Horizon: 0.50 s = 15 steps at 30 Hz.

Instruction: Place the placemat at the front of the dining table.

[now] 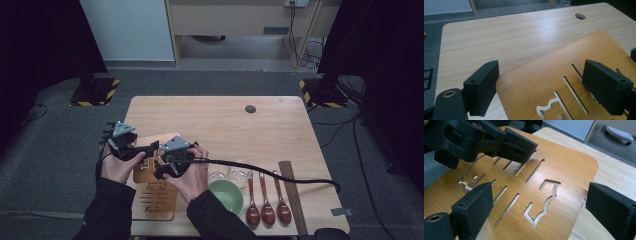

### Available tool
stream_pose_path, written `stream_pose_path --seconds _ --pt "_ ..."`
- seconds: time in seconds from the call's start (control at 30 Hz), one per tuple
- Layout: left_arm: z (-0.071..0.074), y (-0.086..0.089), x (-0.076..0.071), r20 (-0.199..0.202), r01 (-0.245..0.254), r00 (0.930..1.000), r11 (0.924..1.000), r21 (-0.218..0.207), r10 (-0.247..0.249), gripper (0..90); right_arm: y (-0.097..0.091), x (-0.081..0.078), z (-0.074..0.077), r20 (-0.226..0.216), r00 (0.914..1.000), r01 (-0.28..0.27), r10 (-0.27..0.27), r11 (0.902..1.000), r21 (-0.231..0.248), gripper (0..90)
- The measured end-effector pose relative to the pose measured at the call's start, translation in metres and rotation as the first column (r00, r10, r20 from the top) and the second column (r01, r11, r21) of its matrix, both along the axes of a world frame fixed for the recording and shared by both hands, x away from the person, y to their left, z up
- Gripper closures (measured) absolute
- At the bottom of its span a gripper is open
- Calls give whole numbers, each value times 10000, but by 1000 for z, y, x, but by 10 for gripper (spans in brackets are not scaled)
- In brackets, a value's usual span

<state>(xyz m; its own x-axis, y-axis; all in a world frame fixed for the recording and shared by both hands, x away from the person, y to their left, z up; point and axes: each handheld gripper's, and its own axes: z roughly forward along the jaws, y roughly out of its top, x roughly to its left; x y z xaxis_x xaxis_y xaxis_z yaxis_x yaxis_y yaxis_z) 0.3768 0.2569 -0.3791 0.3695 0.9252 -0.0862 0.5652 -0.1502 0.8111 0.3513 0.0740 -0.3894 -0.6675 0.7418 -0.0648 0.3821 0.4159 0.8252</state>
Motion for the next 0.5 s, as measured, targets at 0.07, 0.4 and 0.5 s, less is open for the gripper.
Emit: stream_pose_path --seconds 0.07,0.4,0.5 --pt "4 -3 2 82 23 10000 10000 -6 -23 147 -2 1 4 82 10000 24 -24 10000 -19 79" --pt "22 -19 15 364 182 9992 9998 -39 -181 147 -15 12 23 259 9994 232 -226 9994 -239 79" --pt "26 -23 18 443 238 9987 9997 -15 -237 147 -20 15 29 276 9992 296 -287 9990 -326 79"
